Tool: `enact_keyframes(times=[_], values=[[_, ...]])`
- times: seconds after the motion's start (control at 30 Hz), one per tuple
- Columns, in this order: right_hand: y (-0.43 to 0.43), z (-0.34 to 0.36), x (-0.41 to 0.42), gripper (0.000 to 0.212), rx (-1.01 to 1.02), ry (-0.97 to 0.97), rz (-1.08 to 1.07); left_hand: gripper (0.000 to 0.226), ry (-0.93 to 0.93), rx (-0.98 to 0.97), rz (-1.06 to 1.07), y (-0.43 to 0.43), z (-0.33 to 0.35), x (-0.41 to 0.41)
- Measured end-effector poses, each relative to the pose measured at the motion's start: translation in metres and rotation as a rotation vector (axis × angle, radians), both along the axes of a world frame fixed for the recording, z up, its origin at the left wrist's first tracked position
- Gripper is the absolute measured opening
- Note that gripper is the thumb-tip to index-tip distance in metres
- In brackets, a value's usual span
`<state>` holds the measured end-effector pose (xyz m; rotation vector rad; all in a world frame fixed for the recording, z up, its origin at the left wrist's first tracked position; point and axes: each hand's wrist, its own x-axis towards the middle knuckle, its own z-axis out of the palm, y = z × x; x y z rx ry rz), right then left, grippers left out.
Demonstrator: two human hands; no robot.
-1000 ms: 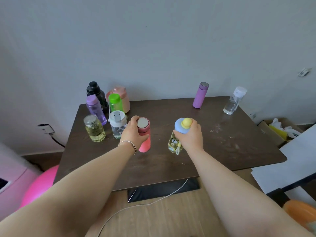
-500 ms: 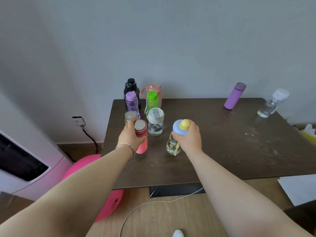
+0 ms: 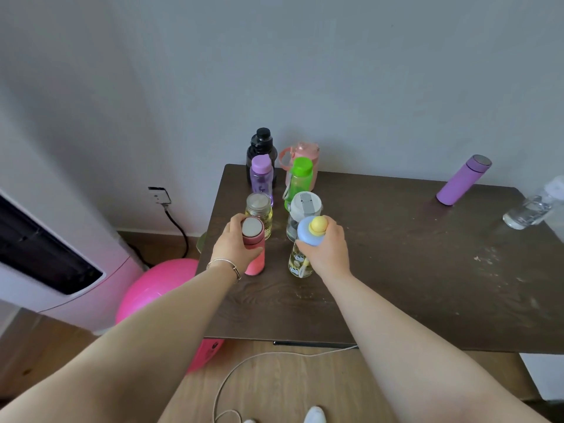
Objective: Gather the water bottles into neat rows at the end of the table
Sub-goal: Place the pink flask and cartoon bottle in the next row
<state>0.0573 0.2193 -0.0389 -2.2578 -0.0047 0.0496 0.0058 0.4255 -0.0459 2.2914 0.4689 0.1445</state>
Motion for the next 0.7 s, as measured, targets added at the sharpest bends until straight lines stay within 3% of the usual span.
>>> enact_keyframes(times=[0.43, 0.7], values=[[0.013, -0.011, 0.004, 0.079, -0.074, -0.033, 0.059, 0.077, -0.008, 0.041, -0.045, 0.004, -0.005, 0.007], [0.007, -0.016, -0.004, 0.084, -0.017, -0.021, 0.058, 0.079, 0.023, 0.047, -0.048, 0.002, -0.004, 0.006]])
